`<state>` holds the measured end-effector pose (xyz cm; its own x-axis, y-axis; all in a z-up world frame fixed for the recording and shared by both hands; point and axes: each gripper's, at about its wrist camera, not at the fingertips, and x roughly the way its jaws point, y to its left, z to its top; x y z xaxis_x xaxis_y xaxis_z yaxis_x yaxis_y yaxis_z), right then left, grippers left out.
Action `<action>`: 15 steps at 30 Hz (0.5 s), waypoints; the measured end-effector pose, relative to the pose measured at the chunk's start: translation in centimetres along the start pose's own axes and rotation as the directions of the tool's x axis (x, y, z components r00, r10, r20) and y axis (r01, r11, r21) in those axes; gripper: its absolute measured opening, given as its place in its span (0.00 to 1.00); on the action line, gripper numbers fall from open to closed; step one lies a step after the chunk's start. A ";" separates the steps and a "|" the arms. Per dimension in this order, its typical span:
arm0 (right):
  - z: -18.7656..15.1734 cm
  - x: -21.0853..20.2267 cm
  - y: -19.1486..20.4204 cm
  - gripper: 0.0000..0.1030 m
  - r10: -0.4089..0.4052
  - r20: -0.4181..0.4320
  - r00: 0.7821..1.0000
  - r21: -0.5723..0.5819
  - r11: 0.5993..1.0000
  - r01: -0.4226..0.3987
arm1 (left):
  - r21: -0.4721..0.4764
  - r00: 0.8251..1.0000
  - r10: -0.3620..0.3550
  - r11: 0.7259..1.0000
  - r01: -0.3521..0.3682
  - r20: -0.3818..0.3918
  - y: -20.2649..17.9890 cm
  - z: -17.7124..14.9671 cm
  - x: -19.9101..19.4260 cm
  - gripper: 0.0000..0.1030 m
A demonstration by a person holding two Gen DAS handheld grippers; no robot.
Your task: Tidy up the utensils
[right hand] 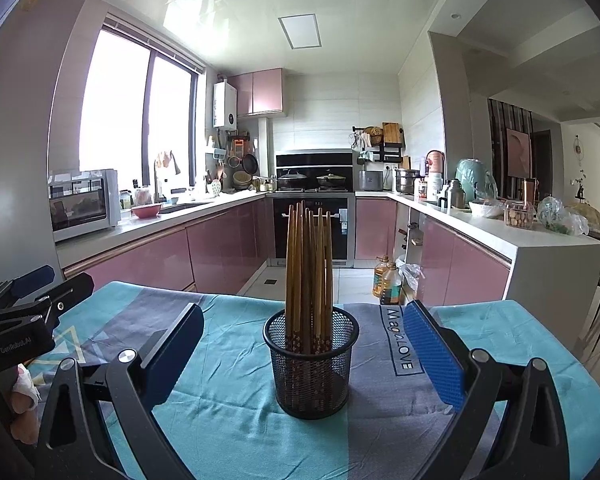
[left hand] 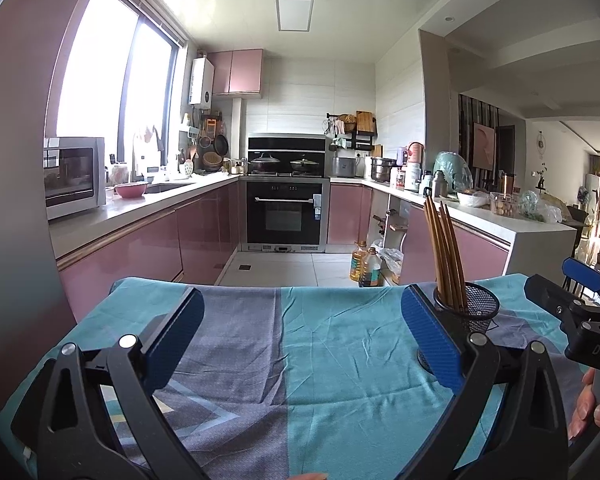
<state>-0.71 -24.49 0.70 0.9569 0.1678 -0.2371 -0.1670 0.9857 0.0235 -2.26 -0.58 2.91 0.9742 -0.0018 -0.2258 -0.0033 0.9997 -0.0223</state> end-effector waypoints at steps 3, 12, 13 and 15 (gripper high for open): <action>0.0 0.0 0.1 0.94 0.000 -0.001 1.000 -0.001 1.000 0.000 | 0.004 1.000 0.001 1.000 -0.001 0.000 -0.2 -0.2 0.0 0.94; 0.0 -0.1 0.1 0.94 -0.002 0.000 1.000 0.000 1.000 0.002 | 0.000 1.000 0.000 1.000 0.000 0.000 -0.2 -0.2 0.1 0.94; 0.0 -0.1 0.1 0.94 -0.003 0.001 1.000 0.000 1.000 0.003 | -0.001 1.000 -0.001 1.000 0.001 -0.001 -0.2 -0.2 0.1 0.94; 0.0 -0.2 0.0 0.94 -0.004 0.002 1.000 0.001 1.000 0.004 | 0.001 1.000 0.000 1.000 0.000 -0.001 -0.3 -0.2 0.0 0.94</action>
<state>-0.89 -24.49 0.75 0.9579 0.1643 -0.2354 -0.1633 0.9863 0.0236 -2.28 -0.87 2.68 0.9740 -0.0021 -0.2267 -0.0029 0.9998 -0.0215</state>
